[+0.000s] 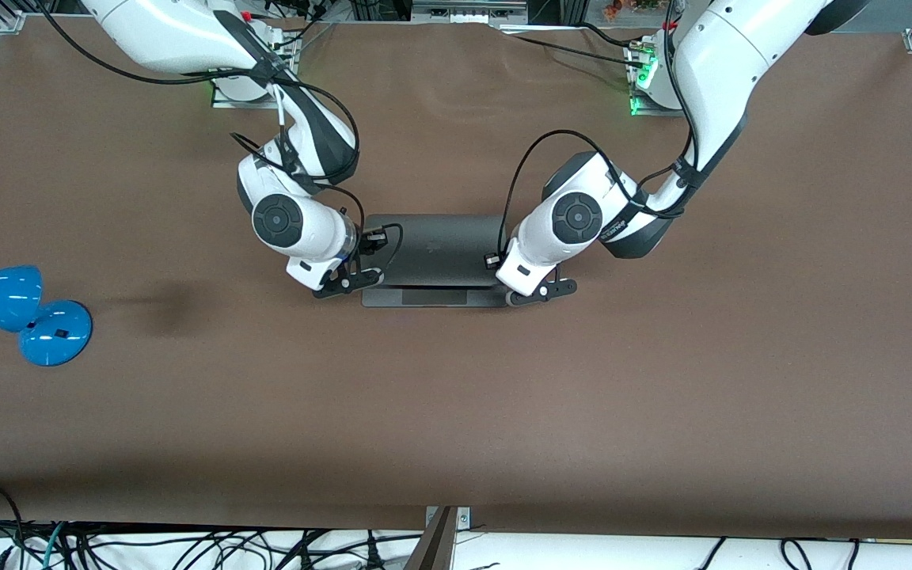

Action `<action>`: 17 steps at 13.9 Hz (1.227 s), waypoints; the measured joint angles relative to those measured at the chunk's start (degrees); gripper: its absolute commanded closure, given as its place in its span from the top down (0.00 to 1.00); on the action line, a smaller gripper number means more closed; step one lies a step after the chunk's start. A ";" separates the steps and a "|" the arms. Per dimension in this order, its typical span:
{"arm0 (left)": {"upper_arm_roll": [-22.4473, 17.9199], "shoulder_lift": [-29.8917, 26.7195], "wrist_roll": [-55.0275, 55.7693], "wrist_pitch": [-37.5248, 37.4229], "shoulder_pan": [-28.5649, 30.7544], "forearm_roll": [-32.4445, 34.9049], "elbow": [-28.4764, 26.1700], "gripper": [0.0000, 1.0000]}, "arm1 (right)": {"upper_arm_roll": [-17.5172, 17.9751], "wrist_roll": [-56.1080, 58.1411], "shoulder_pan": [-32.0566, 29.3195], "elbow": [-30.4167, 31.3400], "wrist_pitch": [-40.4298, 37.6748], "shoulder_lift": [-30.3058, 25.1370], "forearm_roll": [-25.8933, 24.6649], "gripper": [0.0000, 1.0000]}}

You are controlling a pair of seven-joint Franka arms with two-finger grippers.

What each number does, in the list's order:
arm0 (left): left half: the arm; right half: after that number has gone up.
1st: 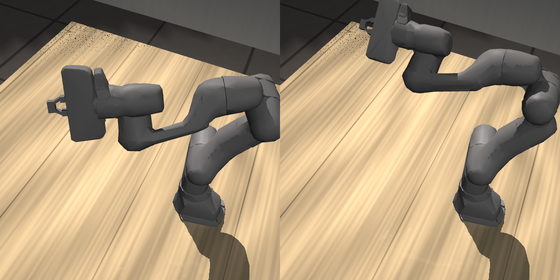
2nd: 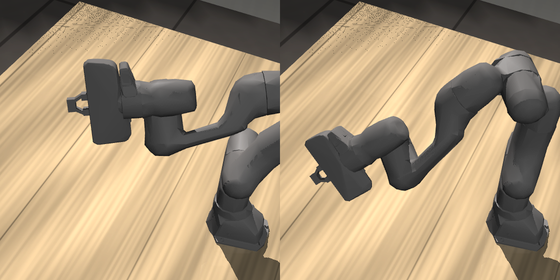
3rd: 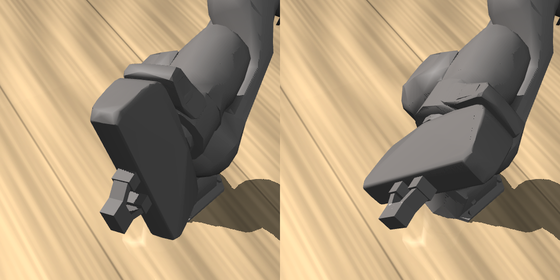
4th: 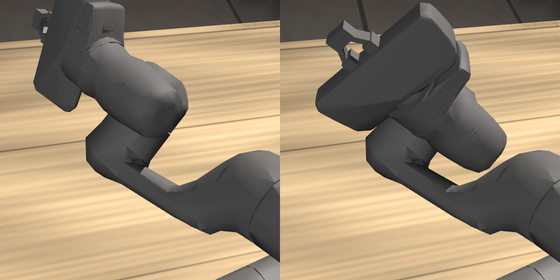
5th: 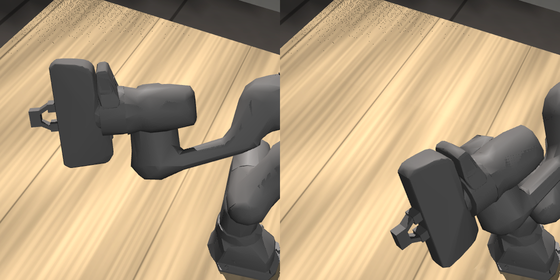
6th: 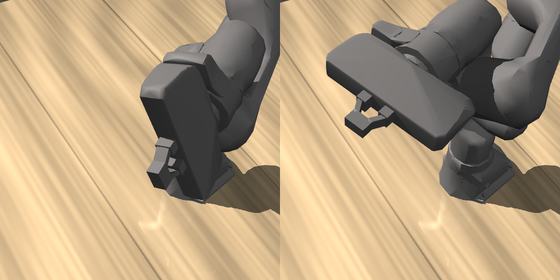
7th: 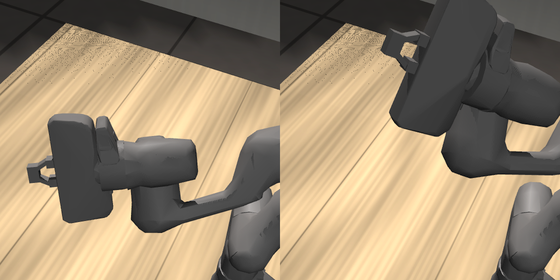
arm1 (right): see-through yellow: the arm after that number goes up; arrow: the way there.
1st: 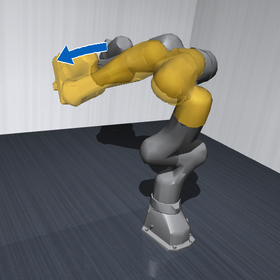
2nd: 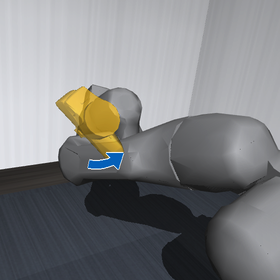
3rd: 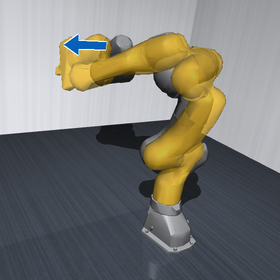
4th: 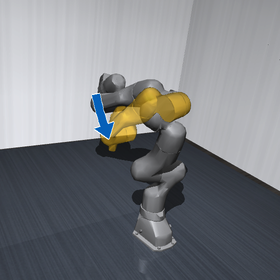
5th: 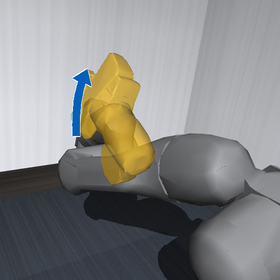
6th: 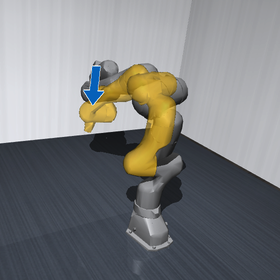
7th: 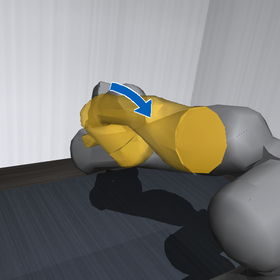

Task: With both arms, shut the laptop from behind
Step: 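Push the screen down toward the keyboard with both grippers, then press the lid fully shut with both grippers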

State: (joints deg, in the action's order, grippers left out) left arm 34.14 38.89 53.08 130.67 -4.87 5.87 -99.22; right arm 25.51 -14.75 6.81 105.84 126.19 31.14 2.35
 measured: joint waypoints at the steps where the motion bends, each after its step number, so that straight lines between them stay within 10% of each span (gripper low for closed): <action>1: -0.14 0.14 0.00 0.13 -0.03 0.14 0.00 0.00 | -0.16 0.30 0.01 -0.07 0.68 0.51 -0.10 0.00; 17: -1.60 3.15 0.59 4.12 -1.33 0.94 0.08 0.00 | -3.19 4.88 1.82 -4.31 5.77 6.80 -0.39 0.00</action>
State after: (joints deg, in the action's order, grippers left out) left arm 32.54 42.03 53.68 134.79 -6.19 6.81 -99.14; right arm 22.32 -9.87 8.63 101.53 131.96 37.94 1.96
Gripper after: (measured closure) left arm 0.991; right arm 0.991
